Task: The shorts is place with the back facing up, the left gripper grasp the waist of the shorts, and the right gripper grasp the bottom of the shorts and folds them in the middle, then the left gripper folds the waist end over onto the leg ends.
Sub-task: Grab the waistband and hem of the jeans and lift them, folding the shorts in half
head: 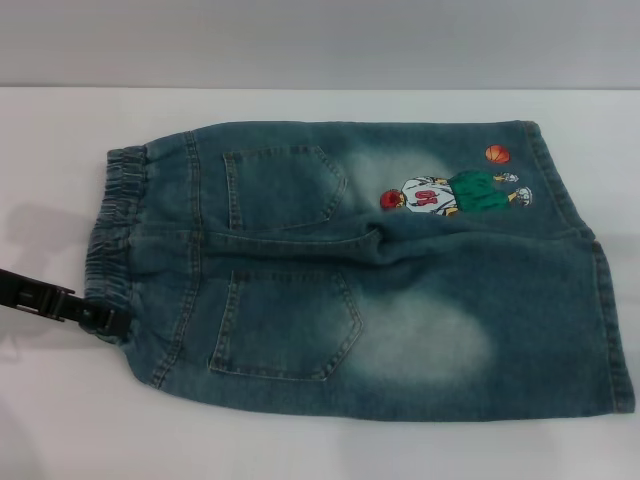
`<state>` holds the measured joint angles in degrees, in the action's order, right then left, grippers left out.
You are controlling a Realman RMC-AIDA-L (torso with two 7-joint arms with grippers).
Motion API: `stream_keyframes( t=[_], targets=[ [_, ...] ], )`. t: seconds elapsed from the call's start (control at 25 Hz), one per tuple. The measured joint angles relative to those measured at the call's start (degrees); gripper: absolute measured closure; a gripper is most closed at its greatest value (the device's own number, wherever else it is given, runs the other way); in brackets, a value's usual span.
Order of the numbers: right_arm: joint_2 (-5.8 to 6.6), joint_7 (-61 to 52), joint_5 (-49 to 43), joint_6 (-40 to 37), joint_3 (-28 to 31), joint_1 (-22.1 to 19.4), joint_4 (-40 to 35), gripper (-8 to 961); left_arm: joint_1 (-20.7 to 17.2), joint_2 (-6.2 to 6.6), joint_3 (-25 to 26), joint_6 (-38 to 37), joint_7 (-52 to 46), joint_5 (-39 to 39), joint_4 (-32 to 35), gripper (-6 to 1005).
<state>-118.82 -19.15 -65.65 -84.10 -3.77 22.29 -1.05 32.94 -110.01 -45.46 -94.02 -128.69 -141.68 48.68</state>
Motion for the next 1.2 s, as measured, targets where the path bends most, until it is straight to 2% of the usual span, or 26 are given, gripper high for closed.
stream_keyframes(
  t=[0.48,0.84,1.08,1.2],
  targets=[
    [0.00,0.0,0.0,0.0,0.7,-0.2,0.0,323,0.4,-0.59,-0.8,1.6,-0.6,-1.2,-0.1,164],
    [0.06,0.0,0.0,0.1,0.8,-0.1,-0.6,323,2.1,-2.26,-1.0,2.3,-0.7,-4.7,-0.2,172],
    [0.09,0.0,0.0,0.7,0.8,-0.1,-0.9,323,2.5,-2.39,-0.8,2.1,-0.7,-5.1,-0.2,177],
    [0.09,0.0,0.0,1.0,1.1,-0.1,-1.0,323,2.5,-2.27,-0.7,2.1,-0.7,-5.1,-0.1,283]
  ],
)
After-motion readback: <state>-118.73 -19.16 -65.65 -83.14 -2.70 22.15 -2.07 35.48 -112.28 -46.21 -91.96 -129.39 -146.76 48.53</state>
